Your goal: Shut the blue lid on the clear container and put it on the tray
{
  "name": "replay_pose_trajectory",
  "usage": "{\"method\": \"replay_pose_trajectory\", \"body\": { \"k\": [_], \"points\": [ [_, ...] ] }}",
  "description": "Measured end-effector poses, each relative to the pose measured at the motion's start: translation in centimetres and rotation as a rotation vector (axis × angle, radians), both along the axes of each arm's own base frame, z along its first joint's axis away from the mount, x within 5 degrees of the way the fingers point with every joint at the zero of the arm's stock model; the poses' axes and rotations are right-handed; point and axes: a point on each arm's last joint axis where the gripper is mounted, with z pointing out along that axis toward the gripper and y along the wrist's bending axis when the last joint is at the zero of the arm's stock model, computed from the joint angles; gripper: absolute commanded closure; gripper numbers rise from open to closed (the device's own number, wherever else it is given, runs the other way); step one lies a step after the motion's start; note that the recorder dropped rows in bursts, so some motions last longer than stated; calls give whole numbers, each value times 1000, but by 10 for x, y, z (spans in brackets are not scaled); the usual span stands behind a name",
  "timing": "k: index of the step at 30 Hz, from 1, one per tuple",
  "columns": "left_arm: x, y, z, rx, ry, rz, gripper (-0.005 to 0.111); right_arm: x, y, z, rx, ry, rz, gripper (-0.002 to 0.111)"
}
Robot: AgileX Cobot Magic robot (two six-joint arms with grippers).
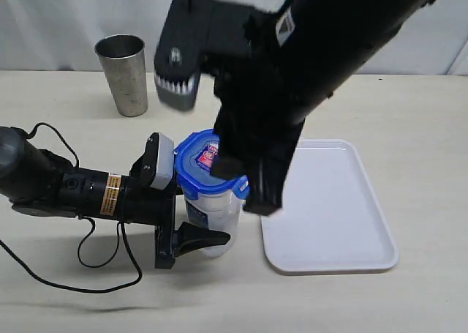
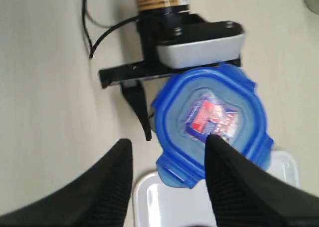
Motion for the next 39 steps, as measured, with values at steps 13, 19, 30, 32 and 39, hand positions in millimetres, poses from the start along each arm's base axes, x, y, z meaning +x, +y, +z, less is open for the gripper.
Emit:
{"method": "replay_pose_trajectory", "body": {
  "k": [13,19,30,32,39],
  "points": [
    [0,0,0,0,0,0,107,0,-11,-72,-305,-296,302,71],
    [0,0,0,-1,2,0,107,3,-11,-78,-302,-357,313,71],
    [1,2,0,-2,31,20,107,9,-1,-95,-241,-388,303,77],
    [3,4,0,-4,34,38,107,12,2,-99,-243,-396,305,81],
    [5,5,0,-1,21,46,107,12,4,-97,-186,-371,223,63]
  ]
}}
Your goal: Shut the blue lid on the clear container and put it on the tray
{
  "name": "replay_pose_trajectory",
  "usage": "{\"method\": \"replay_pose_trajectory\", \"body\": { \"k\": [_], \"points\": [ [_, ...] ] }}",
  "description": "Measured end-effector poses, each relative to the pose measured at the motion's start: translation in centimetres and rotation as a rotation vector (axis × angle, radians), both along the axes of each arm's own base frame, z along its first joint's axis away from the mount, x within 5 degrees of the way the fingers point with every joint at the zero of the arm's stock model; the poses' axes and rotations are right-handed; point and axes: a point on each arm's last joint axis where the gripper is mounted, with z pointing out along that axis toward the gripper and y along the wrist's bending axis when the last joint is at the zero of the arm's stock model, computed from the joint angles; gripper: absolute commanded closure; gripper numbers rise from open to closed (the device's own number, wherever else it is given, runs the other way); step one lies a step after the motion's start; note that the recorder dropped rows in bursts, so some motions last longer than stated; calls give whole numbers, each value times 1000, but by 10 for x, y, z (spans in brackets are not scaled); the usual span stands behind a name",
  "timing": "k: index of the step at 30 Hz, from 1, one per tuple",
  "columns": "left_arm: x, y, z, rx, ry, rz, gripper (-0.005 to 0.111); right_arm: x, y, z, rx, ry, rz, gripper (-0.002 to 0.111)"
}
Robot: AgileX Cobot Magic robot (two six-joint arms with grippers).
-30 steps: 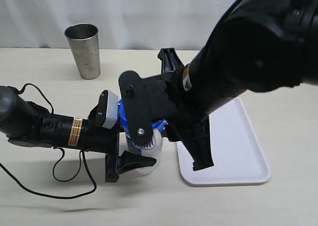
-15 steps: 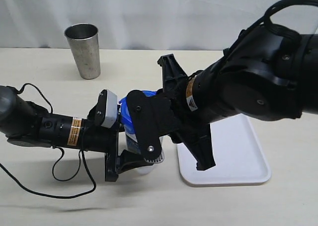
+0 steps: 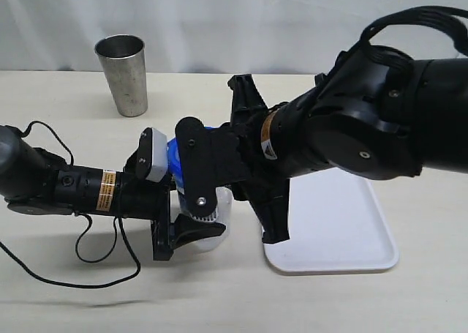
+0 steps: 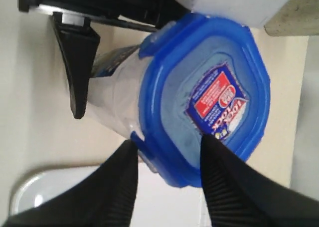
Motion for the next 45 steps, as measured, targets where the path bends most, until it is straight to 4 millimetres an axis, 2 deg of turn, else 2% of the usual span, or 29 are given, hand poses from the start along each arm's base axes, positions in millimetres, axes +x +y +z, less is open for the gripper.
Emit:
{"method": "replay_pose_trajectory", "body": {
  "k": [4,6,7,9,10,14,16,19,24,30,38,45],
  "points": [
    [-2,-2,0,0,-43,-31,107,-9,3,18,239,170,-238,61],
    [-4,-4,2,-20,-51,-53,107,-8,7,34,340,235,-352,61],
    [-4,-5,3,-25,-56,-62,107,-6,10,49,401,256,-415,61],
    [-5,-5,3,-23,-61,-68,107,4,8,76,524,285,-544,61],
    [-5,-5,3,-23,-63,-68,107,13,1,89,580,310,-637,61],
    [-5,-5,3,-22,-68,-70,107,34,-22,105,614,451,-813,61],
    [-5,-5,3,-22,-69,-72,107,44,-28,101,592,544,-854,61],
    [-5,-5,3,-22,-69,-72,107,62,-33,82,548,679,-885,61],
    [-5,-5,2,-21,-69,-75,107,84,-32,49,477,737,-867,63],
    [-5,-4,2,-10,-71,-79,107,87,-22,30,448,828,-808,66],
    [-7,-4,1,-9,-78,-102,107,87,-20,23,419,917,-837,67],
    [-7,-4,2,-10,-83,-110,107,90,-21,13,417,982,-856,79]
  ]
}}
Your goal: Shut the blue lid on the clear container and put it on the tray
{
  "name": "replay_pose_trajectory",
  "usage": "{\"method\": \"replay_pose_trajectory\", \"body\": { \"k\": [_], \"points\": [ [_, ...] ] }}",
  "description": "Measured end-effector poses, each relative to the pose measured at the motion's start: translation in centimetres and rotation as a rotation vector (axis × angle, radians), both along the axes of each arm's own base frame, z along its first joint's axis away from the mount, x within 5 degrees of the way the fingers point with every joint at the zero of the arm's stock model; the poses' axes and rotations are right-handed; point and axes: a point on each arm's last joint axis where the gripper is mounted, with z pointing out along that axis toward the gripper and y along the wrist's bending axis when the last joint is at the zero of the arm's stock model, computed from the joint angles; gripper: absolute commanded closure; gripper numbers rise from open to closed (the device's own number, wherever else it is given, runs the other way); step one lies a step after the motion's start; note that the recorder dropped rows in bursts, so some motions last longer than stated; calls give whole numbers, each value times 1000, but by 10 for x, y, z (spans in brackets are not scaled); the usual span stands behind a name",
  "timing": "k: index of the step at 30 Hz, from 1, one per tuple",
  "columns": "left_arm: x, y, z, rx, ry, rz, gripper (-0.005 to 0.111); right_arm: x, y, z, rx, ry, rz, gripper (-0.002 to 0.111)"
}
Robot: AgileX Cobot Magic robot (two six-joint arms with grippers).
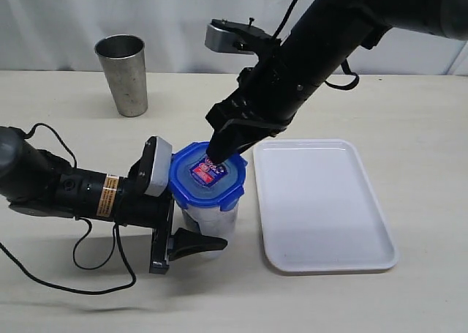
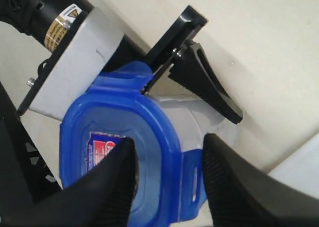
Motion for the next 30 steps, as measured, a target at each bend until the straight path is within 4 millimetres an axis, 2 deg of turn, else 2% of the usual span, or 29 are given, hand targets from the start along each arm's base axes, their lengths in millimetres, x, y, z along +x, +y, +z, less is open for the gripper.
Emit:
{"method": "replay_pose_trajectory", "body": {
  "k": [11,19,25,30],
  "points": [
    [-4,1,0,-3,-20,-43,107,-3,-2,-17,74,106,6,79],
    [-3,2,0,-2,-13,-39,107,2,-11,-16,113,117,-11,79],
    [-2,-1,0,-1,-73,-39,107,-3,-20,4,81,-6,82,53],
    [1,-1,0,1,-108,-18,107,-16,-28,24,-12,-214,304,50]
  ]
}}
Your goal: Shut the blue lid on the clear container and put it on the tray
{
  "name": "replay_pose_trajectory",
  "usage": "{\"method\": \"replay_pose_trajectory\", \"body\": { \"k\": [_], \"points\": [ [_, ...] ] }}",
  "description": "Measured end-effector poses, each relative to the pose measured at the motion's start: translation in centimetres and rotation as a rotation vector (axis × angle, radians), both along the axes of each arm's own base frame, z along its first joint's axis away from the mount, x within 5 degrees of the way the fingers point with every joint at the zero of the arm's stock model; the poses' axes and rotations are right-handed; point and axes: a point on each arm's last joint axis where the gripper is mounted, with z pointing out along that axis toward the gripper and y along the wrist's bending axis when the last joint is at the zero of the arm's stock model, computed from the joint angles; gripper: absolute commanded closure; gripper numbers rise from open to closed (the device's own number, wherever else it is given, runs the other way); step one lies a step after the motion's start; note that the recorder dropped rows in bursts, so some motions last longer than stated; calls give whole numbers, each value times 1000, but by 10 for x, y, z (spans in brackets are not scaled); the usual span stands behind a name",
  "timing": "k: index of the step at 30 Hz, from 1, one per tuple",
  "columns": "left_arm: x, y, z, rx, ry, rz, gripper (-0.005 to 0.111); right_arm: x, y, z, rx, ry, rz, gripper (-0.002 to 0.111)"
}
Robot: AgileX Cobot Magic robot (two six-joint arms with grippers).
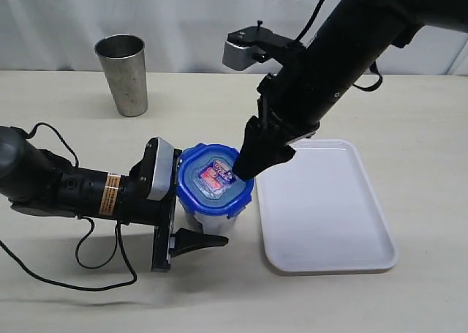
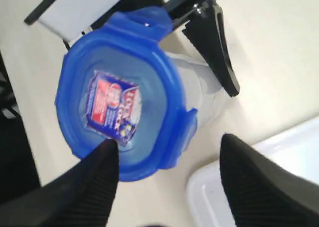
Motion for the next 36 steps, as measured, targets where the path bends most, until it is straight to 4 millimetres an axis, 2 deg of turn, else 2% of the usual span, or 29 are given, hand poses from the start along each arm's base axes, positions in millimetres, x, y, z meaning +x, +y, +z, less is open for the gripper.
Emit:
{"method": "replay_pose_trajectory", "body": {
  "k": [4,6,7,10,13,16,21,28,36],
  "points": [
    [1,0,-1,9,-37,-2,107,-15,8,30,15,-291,233,51],
    [1,0,-1,14,-68,-11,107,-26,19,45,37,-435,336,57],
    [1,0,-1,18,-84,-15,107,-30,25,49,46,-482,367,62],
    [2,1,-1,22,-105,-21,107,-40,47,56,27,-603,414,62],
    [2,1,-1,21,-110,-20,107,-38,63,48,-85,-614,479,62],
    [2,1,-1,22,-115,-22,107,-29,72,39,-171,-530,507,62],
    [2,1,-1,25,-124,-25,107,-16,85,31,-219,-465,542,62],
    [2,1,-1,25,-124,-25,107,-27,103,20,-282,-464,642,62],
    [2,1,-1,24,-124,-23,107,-26,107,15,-283,-420,566,62]
  ]
}}
